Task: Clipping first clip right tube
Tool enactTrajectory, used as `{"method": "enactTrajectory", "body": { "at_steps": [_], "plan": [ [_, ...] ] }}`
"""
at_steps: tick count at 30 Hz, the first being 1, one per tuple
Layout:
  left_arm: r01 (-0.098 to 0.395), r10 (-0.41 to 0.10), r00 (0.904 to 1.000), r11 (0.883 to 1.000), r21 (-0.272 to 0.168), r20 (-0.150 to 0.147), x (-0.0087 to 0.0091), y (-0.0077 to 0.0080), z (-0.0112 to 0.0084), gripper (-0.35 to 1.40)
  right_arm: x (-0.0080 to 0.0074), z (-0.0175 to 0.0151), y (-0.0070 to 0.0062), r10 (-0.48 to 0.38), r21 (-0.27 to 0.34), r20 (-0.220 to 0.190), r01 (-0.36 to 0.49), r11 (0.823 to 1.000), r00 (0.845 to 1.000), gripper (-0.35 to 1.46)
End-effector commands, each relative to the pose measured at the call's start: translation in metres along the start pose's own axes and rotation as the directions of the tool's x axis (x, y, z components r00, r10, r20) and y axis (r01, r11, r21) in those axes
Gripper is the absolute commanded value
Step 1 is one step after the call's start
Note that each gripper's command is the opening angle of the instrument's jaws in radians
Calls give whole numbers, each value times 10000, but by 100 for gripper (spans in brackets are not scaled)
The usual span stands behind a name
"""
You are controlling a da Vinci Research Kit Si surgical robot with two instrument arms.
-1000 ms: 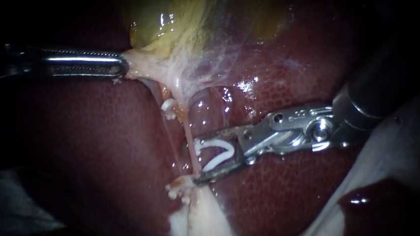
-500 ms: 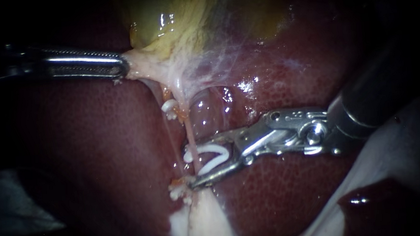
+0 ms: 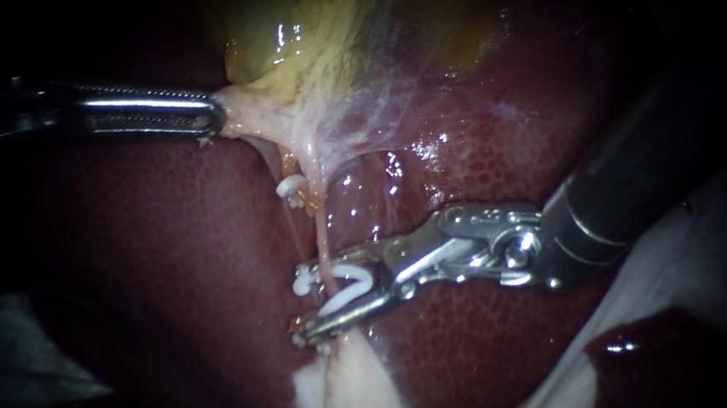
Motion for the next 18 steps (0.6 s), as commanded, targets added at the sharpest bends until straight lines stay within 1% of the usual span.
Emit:
{"method": "enactTrajectory", "body": {
  "at_steps": [1,5,9,12,14,18],
  "plan": [
    [-10,10,10000,10000,-11,2,-1,0,1,-35,0,0,0,44,-5,4,-44,10000,10000,49],
    [-10,10,10000,10000,-9,2,-1,0,1,-35,0,1,1,93,37,-109,-92,10000,9999,48],
    [-10,10,10000,10000,-8,2,-1,0,1,-35,2,1,-3,489,169,-339,-484,9987,9982,48],
    [-10,10,10000,10000,-9,2,-1,0,1,-35,6,0,-12,764,403,-682,-737,9965,9947,48],
    [-11,11,10000,10000,-9,2,-1,0,1,-35,9,0,-18,821,501,-779,-783,9957,9936,47],
    [-11,11,10000,10000,-11,3,-1,0,0,-35,15,3,-32,965,709,-693,-916,9933,9929,43]
  ]
}}
